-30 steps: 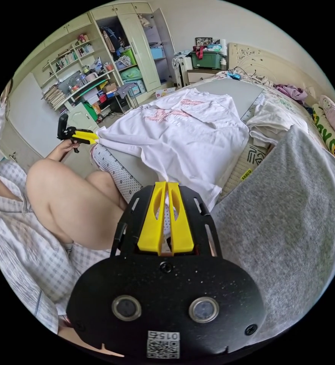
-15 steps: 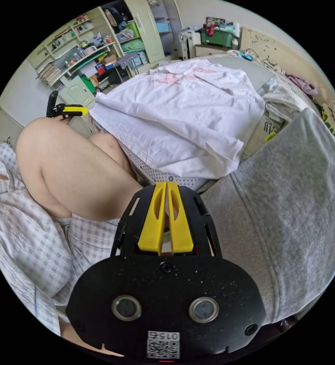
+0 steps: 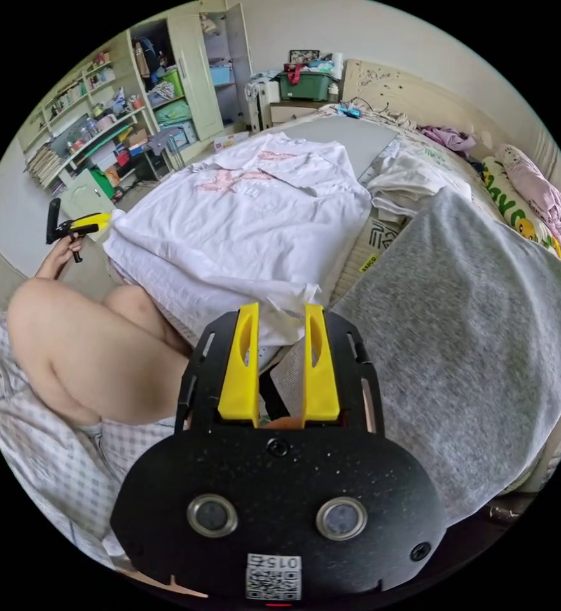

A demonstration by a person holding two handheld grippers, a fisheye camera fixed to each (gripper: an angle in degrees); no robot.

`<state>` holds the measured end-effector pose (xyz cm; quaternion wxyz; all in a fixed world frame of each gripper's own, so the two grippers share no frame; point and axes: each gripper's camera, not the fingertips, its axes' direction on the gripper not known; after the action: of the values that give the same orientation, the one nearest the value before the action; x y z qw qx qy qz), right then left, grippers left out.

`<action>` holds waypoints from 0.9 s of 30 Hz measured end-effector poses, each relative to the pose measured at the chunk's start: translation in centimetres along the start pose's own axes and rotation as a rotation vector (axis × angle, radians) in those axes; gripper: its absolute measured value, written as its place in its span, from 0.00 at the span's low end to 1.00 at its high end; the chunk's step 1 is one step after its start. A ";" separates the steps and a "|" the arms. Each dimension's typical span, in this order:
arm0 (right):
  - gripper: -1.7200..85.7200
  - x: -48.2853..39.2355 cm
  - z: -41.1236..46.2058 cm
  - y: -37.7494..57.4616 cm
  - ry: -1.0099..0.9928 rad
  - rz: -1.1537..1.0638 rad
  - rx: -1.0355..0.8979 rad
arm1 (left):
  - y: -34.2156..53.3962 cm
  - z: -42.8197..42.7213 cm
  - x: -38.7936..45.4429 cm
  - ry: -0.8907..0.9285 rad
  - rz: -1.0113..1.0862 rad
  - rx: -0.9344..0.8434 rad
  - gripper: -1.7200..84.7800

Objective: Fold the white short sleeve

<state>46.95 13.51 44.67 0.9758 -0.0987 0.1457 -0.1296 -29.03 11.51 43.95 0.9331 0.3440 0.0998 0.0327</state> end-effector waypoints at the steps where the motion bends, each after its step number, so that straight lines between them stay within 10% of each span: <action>1: 0.12 0.1 0.4 -0.2 0.018 0.013 -0.006 | 0.0 0.4 -0.4 0.006 -0.011 -0.003 0.15; 14: 0.01 -1.7 -1.6 4.8 0.166 -0.136 -0.168 | 4.0 -0.8 -1.8 0.003 -0.054 0.016 0.03; 27: 0.15 3.2 -2.4 -0.6 -0.063 0.053 0.047 | 4.3 -2.4 -5.2 0.098 -0.222 0.143 0.14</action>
<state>49.02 11.67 41.75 0.9851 -0.0757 0.1144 -0.1038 -34.58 15.64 45.84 0.8981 0.3943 0.1849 -0.0611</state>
